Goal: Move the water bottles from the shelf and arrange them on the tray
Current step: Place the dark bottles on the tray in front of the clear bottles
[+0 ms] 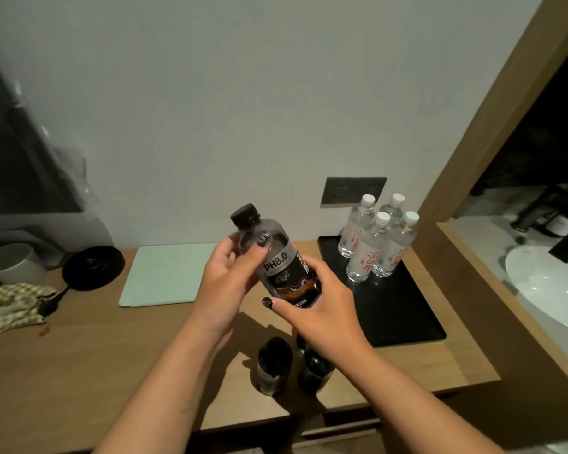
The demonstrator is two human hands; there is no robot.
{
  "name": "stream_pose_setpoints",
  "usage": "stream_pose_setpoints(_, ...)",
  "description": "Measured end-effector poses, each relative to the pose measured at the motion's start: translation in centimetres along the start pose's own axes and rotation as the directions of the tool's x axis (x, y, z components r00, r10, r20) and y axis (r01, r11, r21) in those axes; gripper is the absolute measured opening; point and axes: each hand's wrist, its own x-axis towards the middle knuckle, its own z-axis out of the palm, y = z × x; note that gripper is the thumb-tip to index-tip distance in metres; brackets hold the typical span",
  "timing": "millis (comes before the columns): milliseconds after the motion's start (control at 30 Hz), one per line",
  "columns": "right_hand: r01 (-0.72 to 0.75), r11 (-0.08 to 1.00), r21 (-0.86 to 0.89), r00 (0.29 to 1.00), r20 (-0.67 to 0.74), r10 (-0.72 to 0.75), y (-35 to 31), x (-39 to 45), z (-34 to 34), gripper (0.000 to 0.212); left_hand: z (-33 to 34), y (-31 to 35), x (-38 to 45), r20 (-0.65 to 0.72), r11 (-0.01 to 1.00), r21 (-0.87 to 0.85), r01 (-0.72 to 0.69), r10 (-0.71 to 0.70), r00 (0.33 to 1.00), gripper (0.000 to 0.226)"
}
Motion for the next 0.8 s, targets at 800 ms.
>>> stream_pose_setpoints(800, -0.472, 0.877, -0.09, 0.879, 0.035, 0.476, 11.9, 4.9, 0.1, 0.029, -5.6, -4.5, 0.6, -0.197, 0.785, -0.572, 0.239, -0.414, 0.888, 0.05)
